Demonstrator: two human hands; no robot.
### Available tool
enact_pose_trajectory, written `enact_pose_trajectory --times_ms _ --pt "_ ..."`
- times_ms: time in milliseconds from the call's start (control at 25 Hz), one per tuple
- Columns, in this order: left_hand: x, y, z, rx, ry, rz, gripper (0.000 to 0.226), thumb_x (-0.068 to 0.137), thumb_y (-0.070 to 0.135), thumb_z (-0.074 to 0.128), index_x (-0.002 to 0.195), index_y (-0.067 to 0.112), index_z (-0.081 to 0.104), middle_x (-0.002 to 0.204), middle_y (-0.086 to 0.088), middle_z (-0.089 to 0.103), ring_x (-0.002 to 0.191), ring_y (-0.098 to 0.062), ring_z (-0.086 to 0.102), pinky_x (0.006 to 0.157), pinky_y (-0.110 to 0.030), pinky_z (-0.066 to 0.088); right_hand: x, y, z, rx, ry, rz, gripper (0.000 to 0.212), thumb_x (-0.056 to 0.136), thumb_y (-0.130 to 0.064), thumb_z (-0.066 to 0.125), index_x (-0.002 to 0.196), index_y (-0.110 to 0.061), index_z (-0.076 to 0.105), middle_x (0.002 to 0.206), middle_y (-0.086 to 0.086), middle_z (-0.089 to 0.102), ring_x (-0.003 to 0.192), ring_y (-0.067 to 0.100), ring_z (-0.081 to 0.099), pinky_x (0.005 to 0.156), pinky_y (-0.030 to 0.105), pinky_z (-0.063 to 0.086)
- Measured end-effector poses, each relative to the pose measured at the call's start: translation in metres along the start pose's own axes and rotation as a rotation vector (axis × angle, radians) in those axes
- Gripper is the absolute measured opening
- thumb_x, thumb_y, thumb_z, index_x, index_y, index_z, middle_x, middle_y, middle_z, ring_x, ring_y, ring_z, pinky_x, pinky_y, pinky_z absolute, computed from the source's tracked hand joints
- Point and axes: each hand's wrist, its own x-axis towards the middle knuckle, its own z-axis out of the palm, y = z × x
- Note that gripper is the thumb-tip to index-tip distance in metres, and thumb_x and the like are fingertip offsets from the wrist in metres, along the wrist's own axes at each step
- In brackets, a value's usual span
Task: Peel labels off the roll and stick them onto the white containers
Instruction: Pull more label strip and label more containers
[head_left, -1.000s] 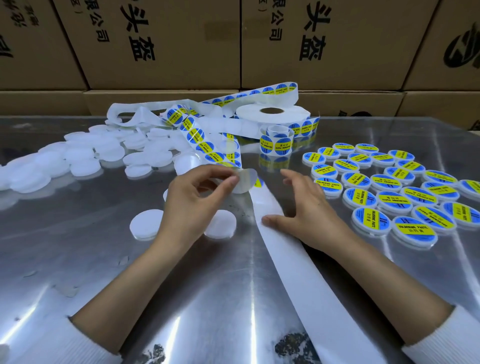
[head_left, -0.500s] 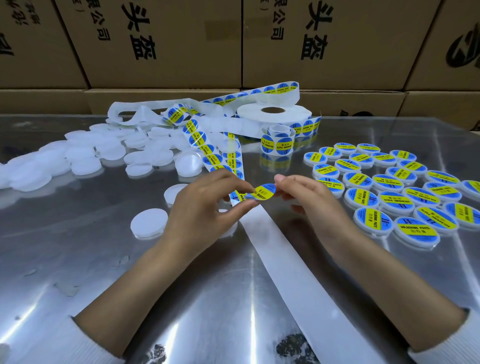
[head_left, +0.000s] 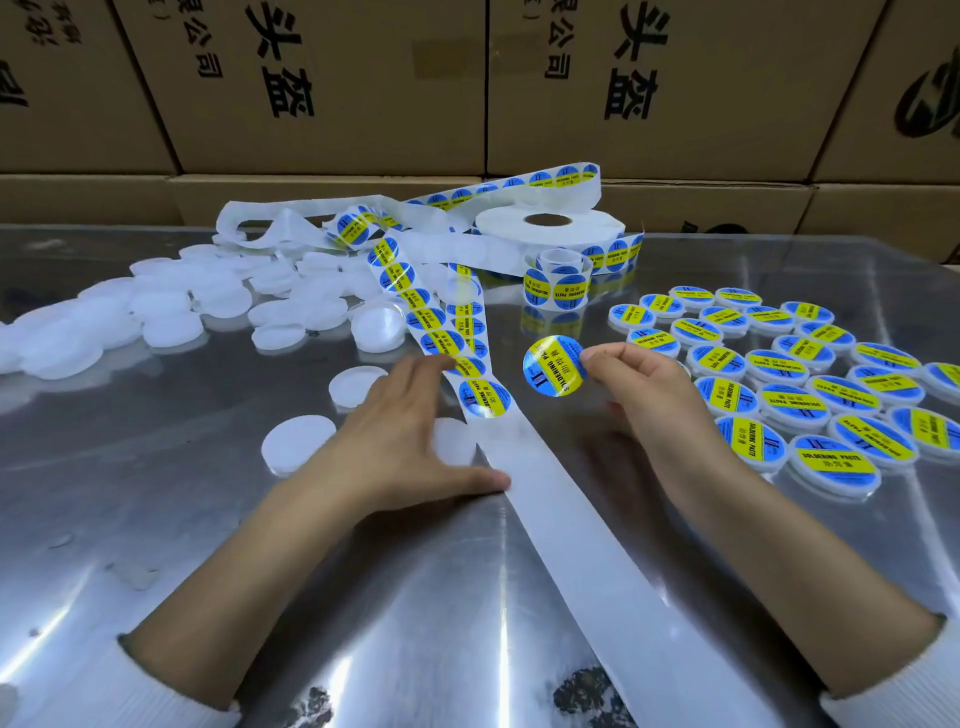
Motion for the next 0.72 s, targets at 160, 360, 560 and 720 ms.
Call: enact_pose_trajectory --times_ms 160,360,560,720 --pt "0.003 -0.016 -0.015 0.123 -0.111 -0.191 0.079 0.055 0.076 0.065 0.111 0.022 0.051 0.111 0.005 0.041 0.114 -0.018 0.041 0.087 -0.027 0.035 -0.005 0.0 0.004 -0.004 -0.132 -0.002 0.01 0.088 -0.024 0.064 0.078 -0.02 0.065 0.083 -0.008 0.068 0.07 -0.01 0.059 0.066 0.006 0.045" --pt "0.004 -0.012 -0.015 -0.041 0.163 -0.118 0.046 0.063 0.047 0.079 0.097 0.022 0.061 0.094 0.006 0.059 0.09 -0.015 0.056 0.074 -0.03 0.044 -0.006 0.001 0.003 0.065 -0.175 0.078 0.011 0.084 -0.03 0.066 0.076 -0.023 0.065 0.087 -0.005 0.069 0.087 0.007 0.058 0.083 0.025 0.044" --pt "0.002 0.005 -0.011 -0.162 0.433 0.165 0.056 0.067 0.032 0.083 0.115 0.017 0.059 0.105 0.004 0.058 0.086 0.001 0.051 0.079 -0.022 0.045 -0.006 0.002 0.003 0.239 -0.292 0.155 0.019 0.07 -0.041 0.069 0.079 -0.024 0.069 0.095 -0.005 0.073 0.1 0.009 0.065 0.088 0.028 0.045" --pt "-0.001 0.016 -0.003 -0.187 0.419 0.288 0.059 0.065 0.039 0.081 0.116 0.019 0.061 0.101 0.009 0.056 0.082 0.014 0.044 0.073 -0.004 0.032 -0.007 0.002 0.004 0.286 -0.409 0.189 0.027 0.066 -0.041 0.07 0.084 -0.021 0.071 0.097 0.0 0.074 0.092 0.01 0.069 0.095 0.03 0.047"
